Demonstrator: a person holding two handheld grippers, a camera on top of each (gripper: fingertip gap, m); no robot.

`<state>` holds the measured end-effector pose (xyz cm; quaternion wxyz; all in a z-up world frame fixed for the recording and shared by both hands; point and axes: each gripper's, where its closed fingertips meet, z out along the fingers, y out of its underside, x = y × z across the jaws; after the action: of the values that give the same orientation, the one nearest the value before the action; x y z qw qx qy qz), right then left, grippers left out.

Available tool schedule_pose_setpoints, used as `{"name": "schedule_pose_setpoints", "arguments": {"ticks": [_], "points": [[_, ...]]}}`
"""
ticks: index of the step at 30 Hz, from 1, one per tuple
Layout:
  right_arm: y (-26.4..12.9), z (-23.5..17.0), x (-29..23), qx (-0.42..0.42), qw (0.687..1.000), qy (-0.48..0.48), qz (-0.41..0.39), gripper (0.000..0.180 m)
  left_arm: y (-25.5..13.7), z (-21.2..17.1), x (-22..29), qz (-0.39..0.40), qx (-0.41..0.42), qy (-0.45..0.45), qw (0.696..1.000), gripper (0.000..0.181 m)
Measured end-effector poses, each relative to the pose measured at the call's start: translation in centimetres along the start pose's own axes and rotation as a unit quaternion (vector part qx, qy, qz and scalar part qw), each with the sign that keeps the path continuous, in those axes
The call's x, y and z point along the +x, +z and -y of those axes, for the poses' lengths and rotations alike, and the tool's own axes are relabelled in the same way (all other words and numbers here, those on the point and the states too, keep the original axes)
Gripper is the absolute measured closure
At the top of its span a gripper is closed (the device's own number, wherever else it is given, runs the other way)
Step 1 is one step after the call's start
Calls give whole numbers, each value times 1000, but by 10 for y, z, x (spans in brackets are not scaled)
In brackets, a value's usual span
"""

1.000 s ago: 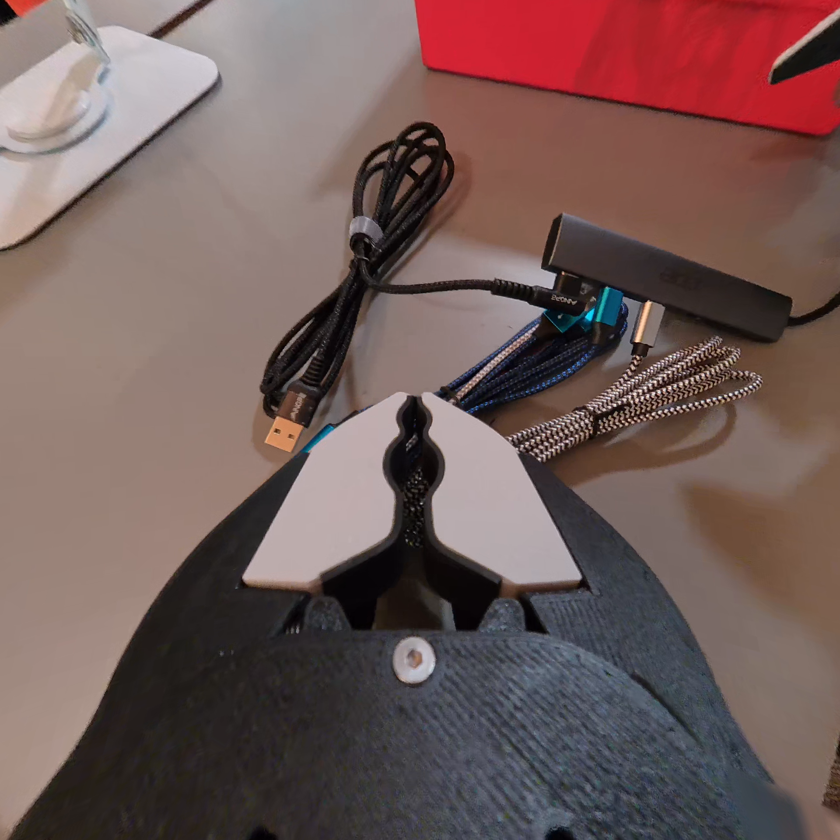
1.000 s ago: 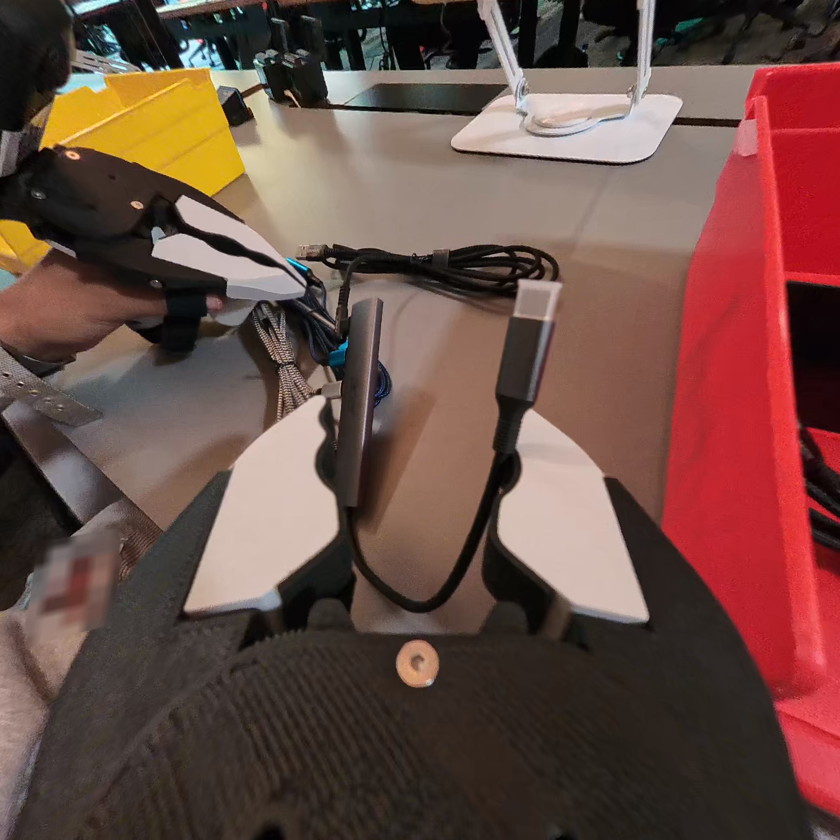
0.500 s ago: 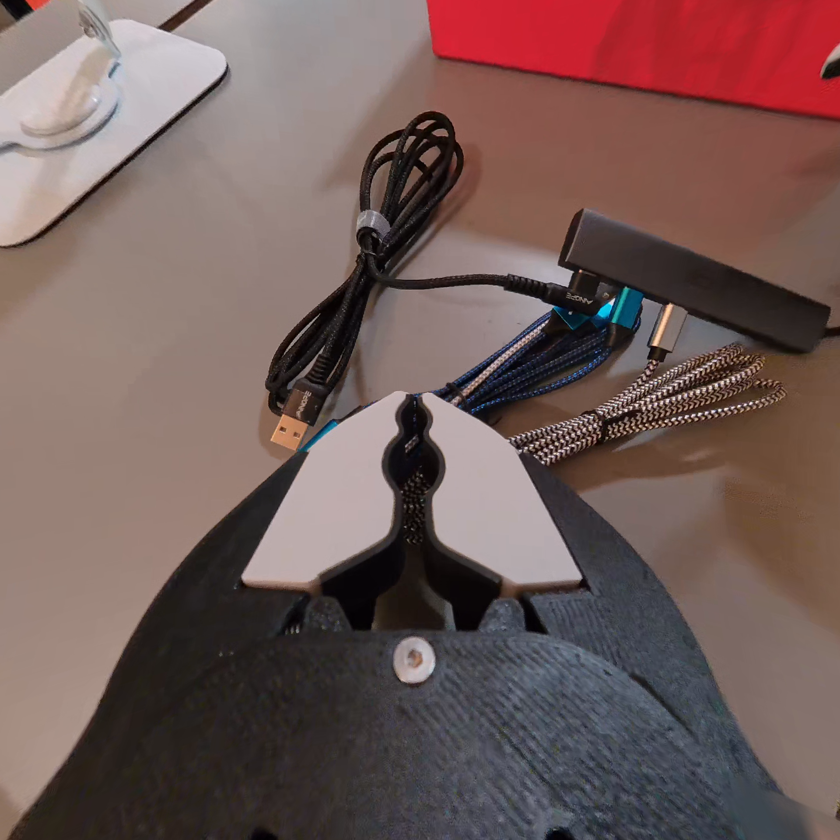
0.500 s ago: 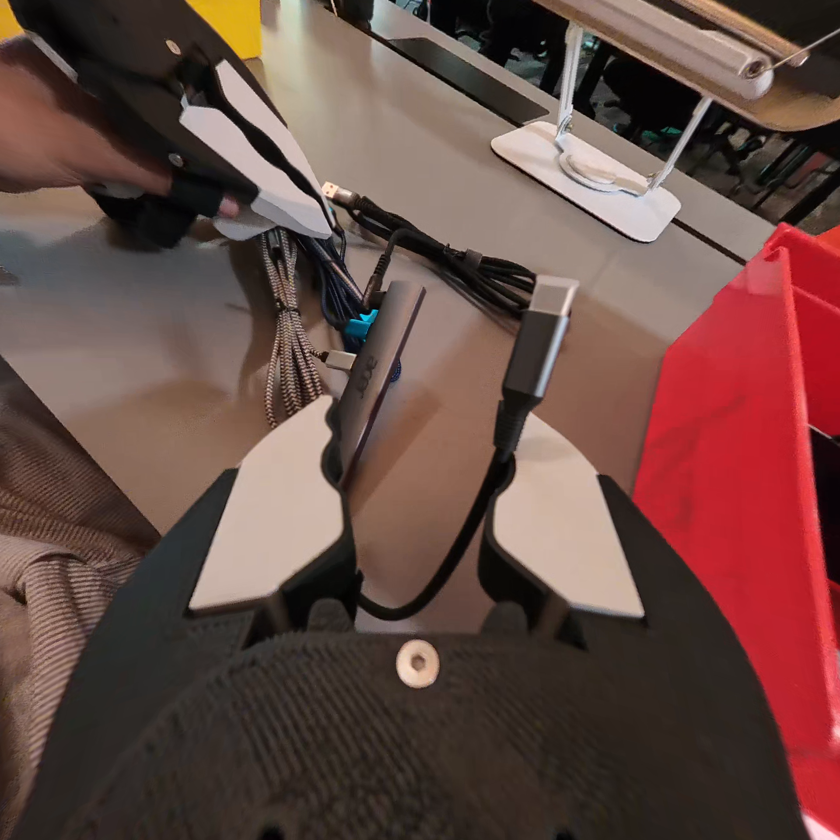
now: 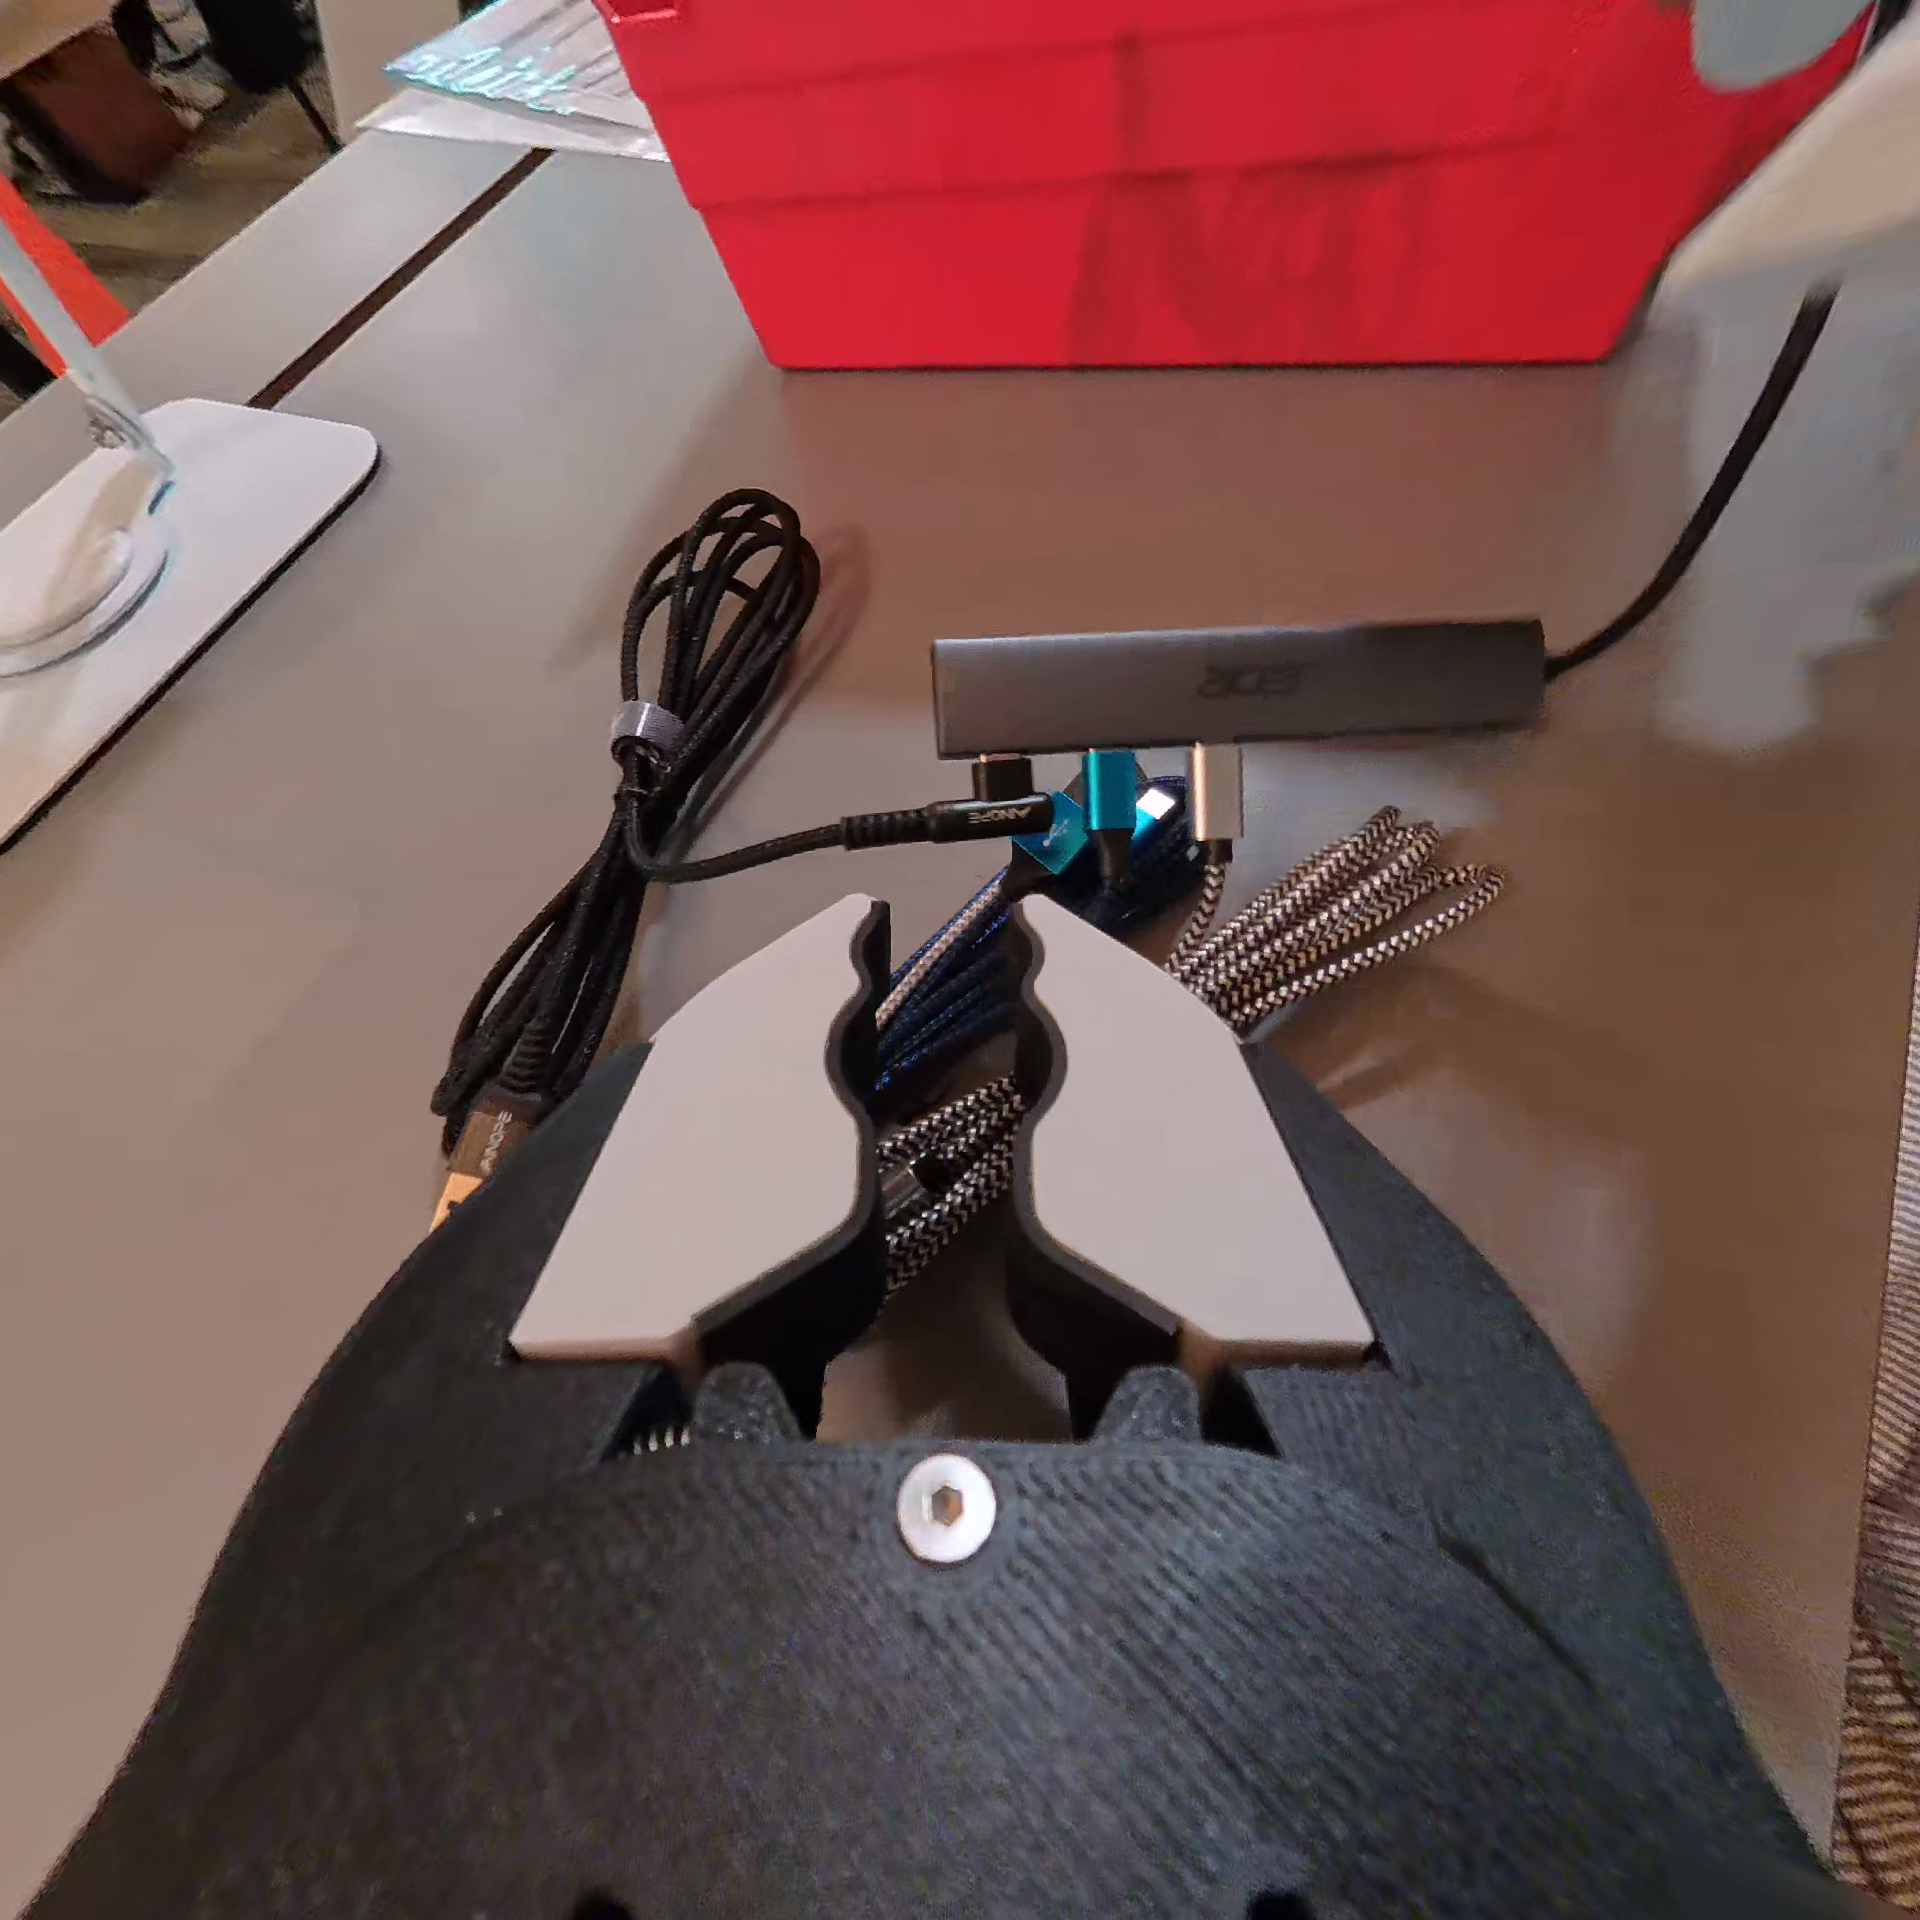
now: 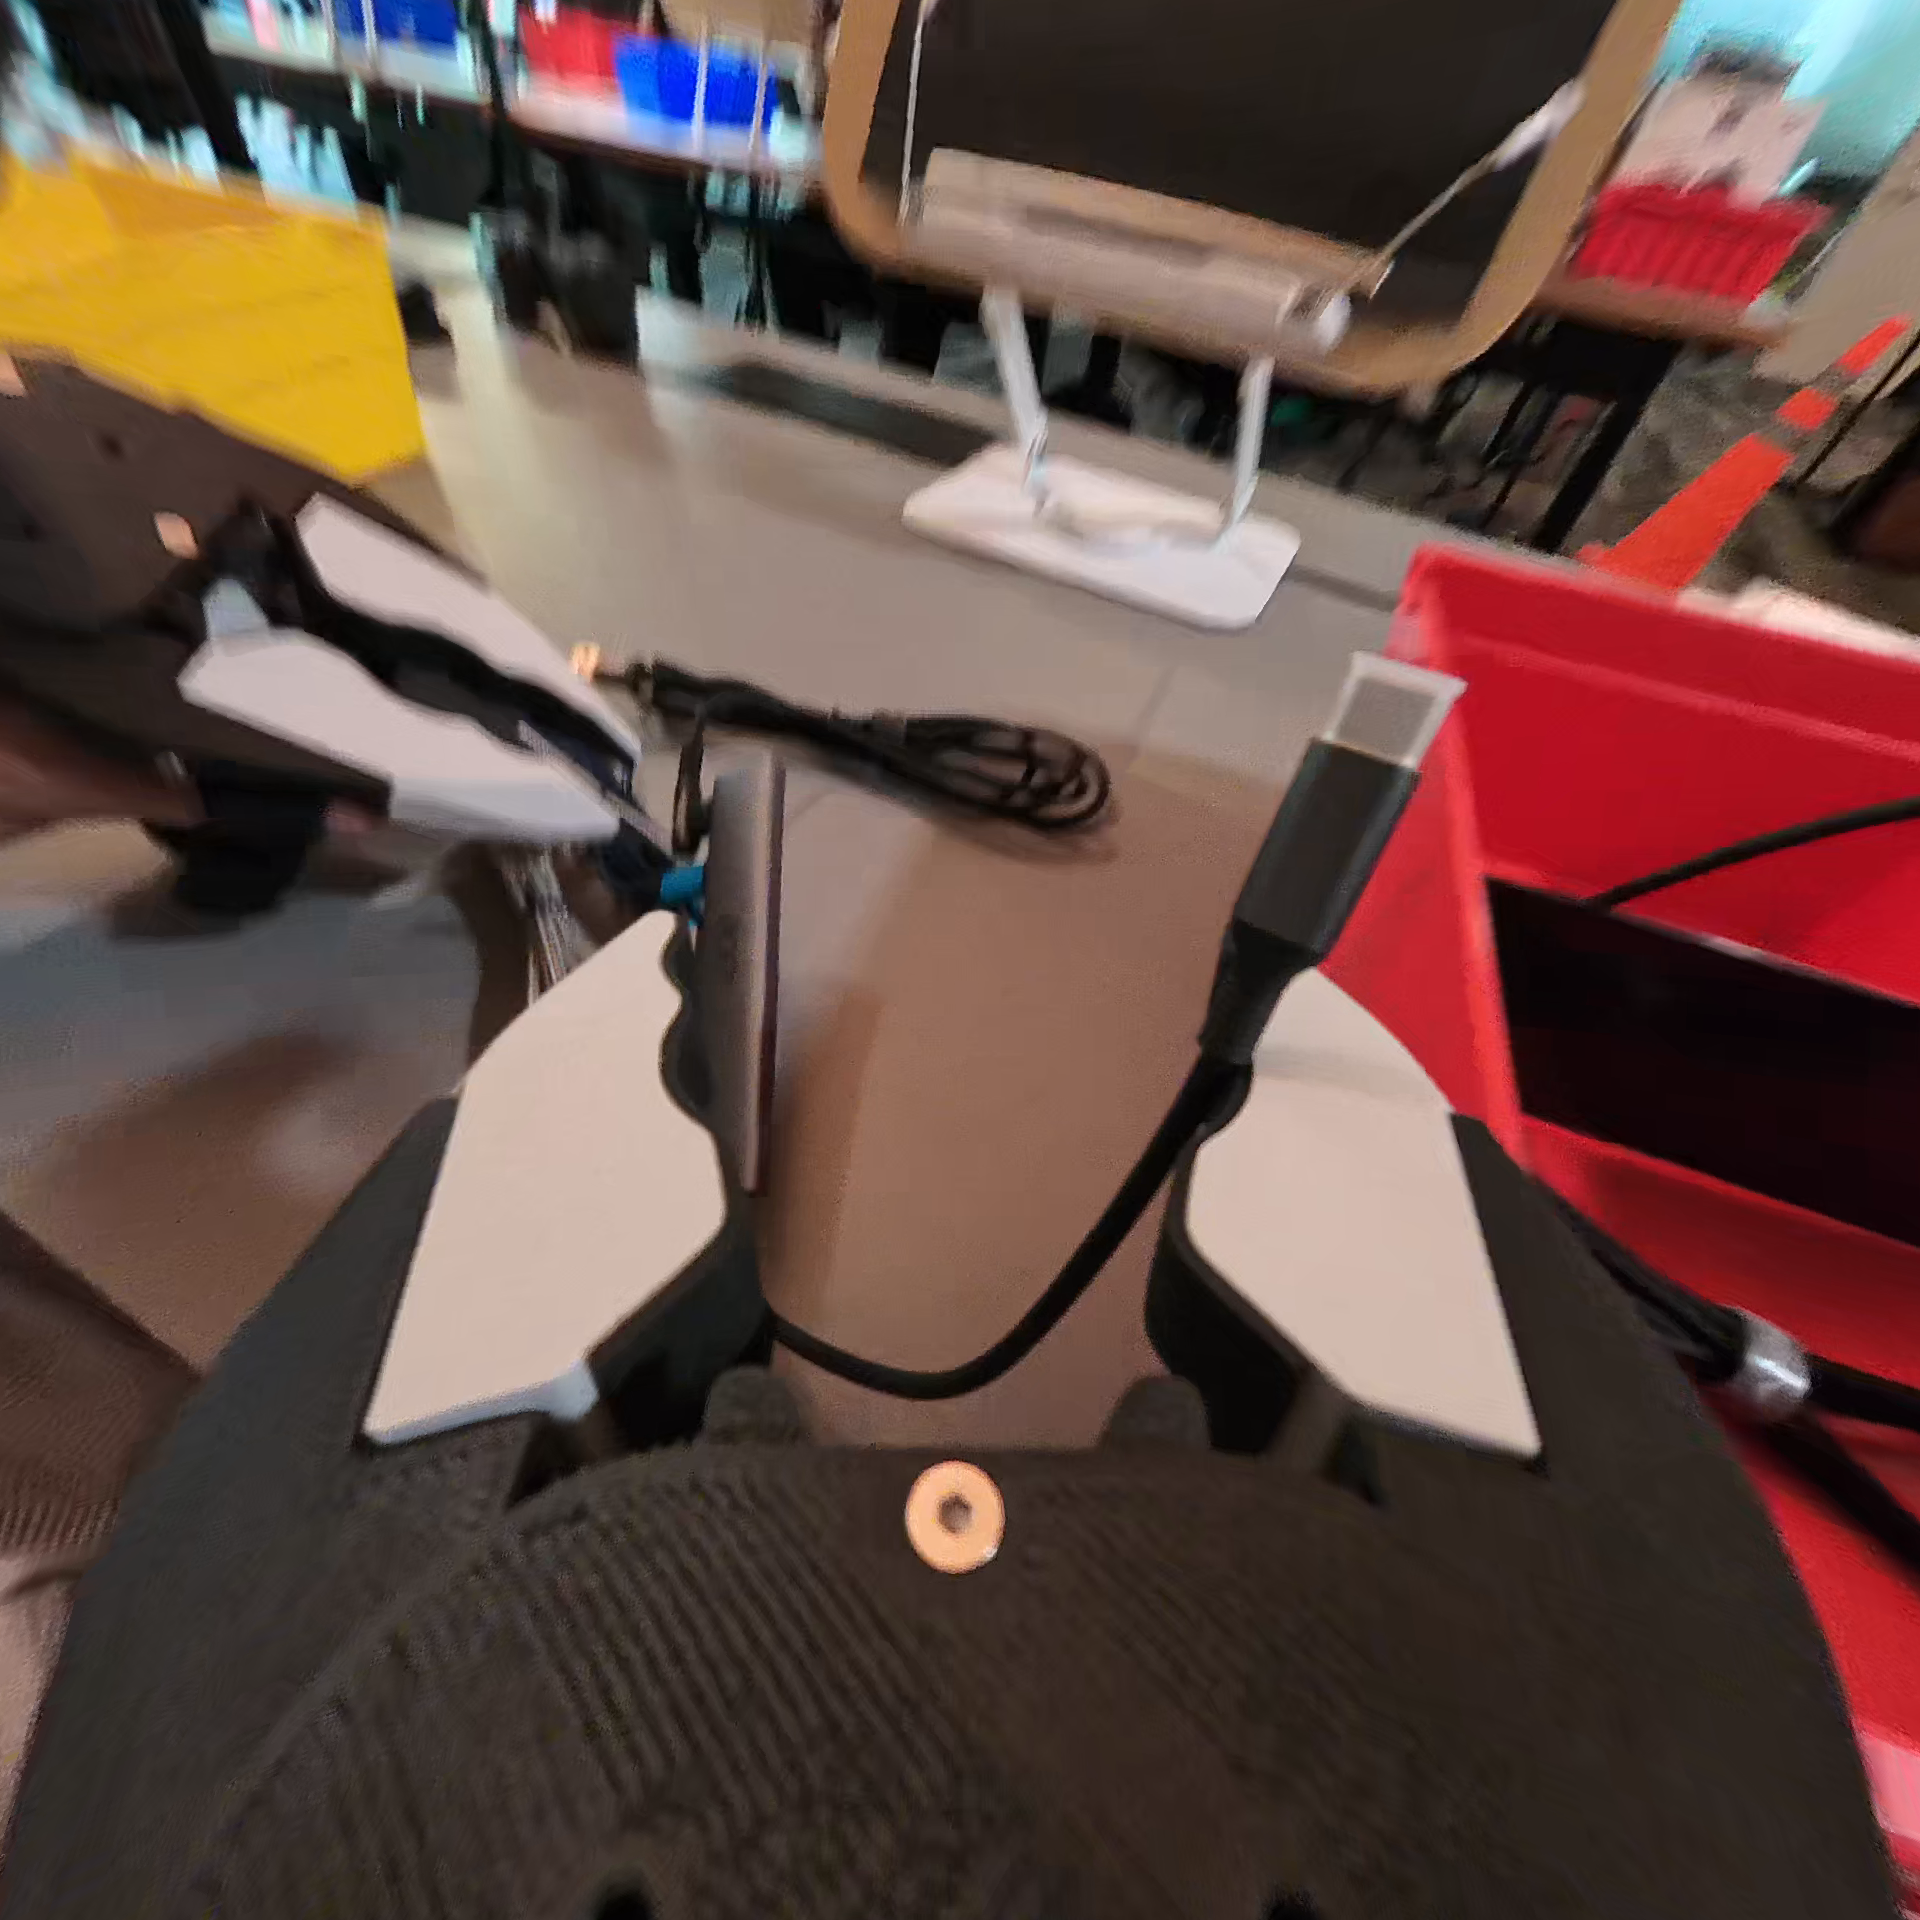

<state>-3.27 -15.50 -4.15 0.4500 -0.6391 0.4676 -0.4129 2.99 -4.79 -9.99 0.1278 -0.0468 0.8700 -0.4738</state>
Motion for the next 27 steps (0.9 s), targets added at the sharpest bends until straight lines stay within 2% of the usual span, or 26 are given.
{"name": "schedule_pose_setpoints", "arguments": {"ticks": [2,4,9,11,12,14,17,18,23,27], "points": [[-12,24,4,70,997,8,-6,90,1,-1,1,-2,-4,2,1000,159],[-19,32,4,101,995,19,2,95,1,-1,1,-3,-5,2,1000,159],[-15,27,5,94,994,50,20,91,1,-2,1,-3,-9,5,1000,159],[-16,30,-15,100,990,51,87,107,1,-2,1,-3,-9,4,1000,159],[-17,31,-27,103,986,52,120,109,1,-3,1,-3,-10,4,1000,159],[-17,31,-38,101,986,27,132,104,1,-2,1,-3,-9,5,1000,159],[-16,32,-28,99,992,-58,54,92,1,-4,1,-2,-13,6,1000,159],[-17,34,-26,103,991,-76,39,93,1,-4,1,-2,-13,6,1000,159],[-25,46,-7,134,987,-80,-25,83,1,-4,1,-2,-14,7,1000,159],[-55,75,18,219,970,-76,-73,89,2,-5,2,-3,-19,10,1000,158]]}}
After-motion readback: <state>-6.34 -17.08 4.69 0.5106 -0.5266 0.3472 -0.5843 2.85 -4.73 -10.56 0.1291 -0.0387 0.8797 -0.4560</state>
